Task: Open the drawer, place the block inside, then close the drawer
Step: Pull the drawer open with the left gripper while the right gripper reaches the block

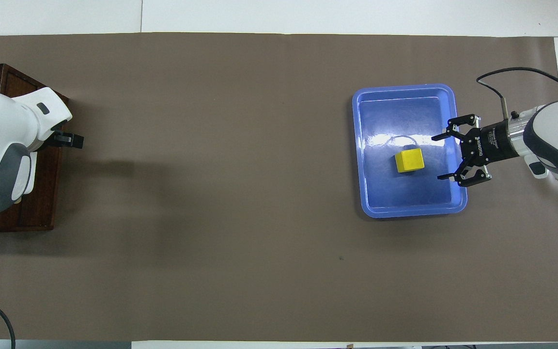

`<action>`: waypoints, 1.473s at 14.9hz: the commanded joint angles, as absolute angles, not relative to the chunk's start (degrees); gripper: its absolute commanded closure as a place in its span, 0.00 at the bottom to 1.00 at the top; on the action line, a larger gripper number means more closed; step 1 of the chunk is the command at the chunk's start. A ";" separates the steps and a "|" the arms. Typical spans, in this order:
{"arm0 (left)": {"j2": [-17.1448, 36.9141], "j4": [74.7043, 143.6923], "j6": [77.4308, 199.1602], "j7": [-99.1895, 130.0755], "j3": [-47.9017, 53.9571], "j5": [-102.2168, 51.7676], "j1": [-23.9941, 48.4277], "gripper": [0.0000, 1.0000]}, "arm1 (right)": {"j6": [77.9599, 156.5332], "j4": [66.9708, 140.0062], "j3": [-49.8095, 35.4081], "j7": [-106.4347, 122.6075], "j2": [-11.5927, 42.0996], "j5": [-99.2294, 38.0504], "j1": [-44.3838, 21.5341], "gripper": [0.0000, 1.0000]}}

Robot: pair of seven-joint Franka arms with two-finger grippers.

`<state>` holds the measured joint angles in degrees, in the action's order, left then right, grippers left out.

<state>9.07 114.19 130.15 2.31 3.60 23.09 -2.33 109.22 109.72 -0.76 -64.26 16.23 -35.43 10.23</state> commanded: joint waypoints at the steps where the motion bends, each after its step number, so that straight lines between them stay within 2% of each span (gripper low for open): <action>1: 10.98 115.05 133.85 6.74 3.69 24.35 -1.24 0.00 | 112.67 112.76 -1.23 -61.26 15.55 -37.53 10.90 0.00; 7: 14.85 109.17 132.98 25.99 3.78 20.13 10.44 0.00 | 117.06 112.85 -1.23 -56.08 18.19 -39.46 10.02 0.00; 10: 15.55 106.79 129.65 30.05 3.78 17.76 13.79 0.00 | 118.04 113.03 -1.23 -56.07 18.54 -39.55 8.97 0.00; 13: 15.56 106.87 129.20 30.94 3.78 17.14 15.29 0.00 | 118.39 113.55 -1.23 -55.81 18.46 -39.55 8.79 0.00; 22: 14.94 106.44 126.83 30.32 3.43 17.14 13.98 0.00 | 120.76 115.22 -1.32 -53.36 18.11 -39.55 7.73 0.01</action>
